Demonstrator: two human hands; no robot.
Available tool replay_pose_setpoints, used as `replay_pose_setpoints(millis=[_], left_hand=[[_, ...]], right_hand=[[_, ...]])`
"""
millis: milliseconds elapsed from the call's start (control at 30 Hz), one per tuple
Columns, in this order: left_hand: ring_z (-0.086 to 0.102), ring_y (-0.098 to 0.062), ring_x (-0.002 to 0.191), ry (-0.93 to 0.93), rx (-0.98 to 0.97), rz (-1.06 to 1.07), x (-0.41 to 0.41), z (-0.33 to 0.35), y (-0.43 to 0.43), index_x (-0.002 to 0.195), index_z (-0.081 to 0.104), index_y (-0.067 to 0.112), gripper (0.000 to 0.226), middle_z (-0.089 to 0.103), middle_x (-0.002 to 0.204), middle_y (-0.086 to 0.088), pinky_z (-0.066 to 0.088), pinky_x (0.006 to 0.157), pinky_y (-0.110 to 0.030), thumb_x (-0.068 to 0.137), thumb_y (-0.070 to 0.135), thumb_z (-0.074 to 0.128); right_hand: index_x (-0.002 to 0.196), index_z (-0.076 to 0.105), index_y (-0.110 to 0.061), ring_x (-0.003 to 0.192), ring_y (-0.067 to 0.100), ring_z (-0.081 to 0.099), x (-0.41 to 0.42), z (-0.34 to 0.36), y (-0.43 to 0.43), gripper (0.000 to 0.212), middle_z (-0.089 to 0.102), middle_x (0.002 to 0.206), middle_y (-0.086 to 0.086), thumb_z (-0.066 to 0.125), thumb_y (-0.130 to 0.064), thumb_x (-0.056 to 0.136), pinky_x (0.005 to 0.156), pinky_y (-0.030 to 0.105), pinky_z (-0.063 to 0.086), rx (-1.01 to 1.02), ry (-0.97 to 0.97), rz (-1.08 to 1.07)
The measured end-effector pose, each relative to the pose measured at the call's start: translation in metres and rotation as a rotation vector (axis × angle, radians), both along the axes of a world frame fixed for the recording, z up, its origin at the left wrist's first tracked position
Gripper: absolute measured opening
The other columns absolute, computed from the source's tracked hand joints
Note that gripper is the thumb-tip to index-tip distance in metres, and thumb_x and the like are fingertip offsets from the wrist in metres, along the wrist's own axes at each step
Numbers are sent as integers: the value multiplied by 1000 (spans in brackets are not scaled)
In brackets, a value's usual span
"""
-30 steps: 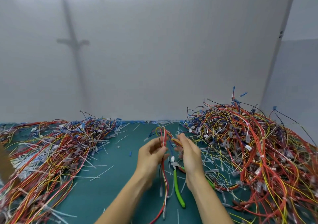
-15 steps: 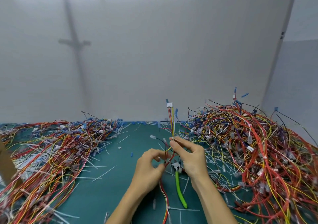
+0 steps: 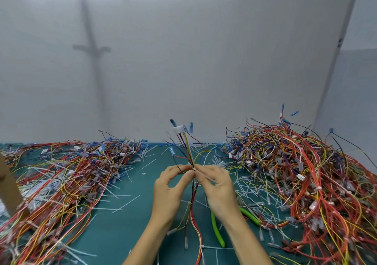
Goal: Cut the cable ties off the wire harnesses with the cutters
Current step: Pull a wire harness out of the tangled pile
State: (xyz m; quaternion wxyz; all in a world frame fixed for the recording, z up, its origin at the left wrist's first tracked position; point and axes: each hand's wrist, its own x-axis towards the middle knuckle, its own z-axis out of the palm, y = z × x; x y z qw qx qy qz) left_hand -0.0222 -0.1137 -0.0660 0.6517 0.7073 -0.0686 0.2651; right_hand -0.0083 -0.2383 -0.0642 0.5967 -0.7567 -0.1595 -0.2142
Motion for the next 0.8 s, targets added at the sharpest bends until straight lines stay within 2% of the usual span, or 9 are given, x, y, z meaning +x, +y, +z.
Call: replay_pose_setpoints(millis=[67, 167, 300, 400, 533, 700, 800], left_hand=[[69, -8, 94, 52, -117, -56, 1, 0, 0, 92, 76, 26, 14, 76, 95, 4, 50, 82, -17, 82, 18, 73], [70, -4, 86, 78, -230, -48, 3, 0, -1, 90, 76, 22, 14, 77, 90, 3, 51, 76, -14, 76, 20, 73], [70, -5, 82, 84, -287, -55, 3, 0, -3, 87, 77, 16, 15, 77, 85, -1, 51, 71, -12, 73, 22, 75], [69, -5, 77, 84, -287, -38, 4, -1, -4, 86, 77, 11, 11, 76, 82, -3, 51, 70, -13, 76, 15, 75], [68, -5, 77, 80, -248, -22, 4, -3, -5, 85, 75, 12, 4, 75, 82, -1, 51, 73, -15, 82, 12, 73], [67, -6, 78, 66, -253, -5, 4, 0, -4, 85, 74, 13, 6, 75, 82, -1, 51, 73, -14, 87, 11, 68], [67, -4, 82, 78, -268, -68, 3, 5, 1, 89, 75, 16, 10, 76, 88, 0, 49, 73, -12, 89, 12, 66]], right_hand=[[94, 59, -66, 107, 10, 46, -3, 0, 3, 30, 54, 98, -19, 65, -37, 87, 97, 38, 40, -89, -65, -69], [102, 56, -66, 102, 12, 45, -5, -1, 7, 39, 48, 97, -17, 67, -31, 89, 93, 43, 41, -146, -134, -129], [103, 64, -56, 105, 12, 43, -5, -1, 5, 32, 54, 100, -16, 71, -31, 85, 94, 44, 41, -155, -169, -207], [100, 63, -59, 108, 15, 44, -4, 0, 2, 30, 56, 99, -16, 71, -34, 85, 95, 45, 41, -181, -157, -205], [102, 66, -55, 104, 19, 44, -5, 0, 2, 28, 56, 96, -11, 74, -34, 84, 87, 47, 44, -220, -184, -261], [103, 69, -55, 115, 18, 42, -9, -1, 1, 26, 58, 109, -16, 75, -41, 82, 89, 38, 33, -410, -250, -440], [118, 65, -51, 108, 11, 45, -9, 0, 3, 38, 59, 107, -22, 72, -45, 81, 85, 31, 33, -472, -225, -355]])
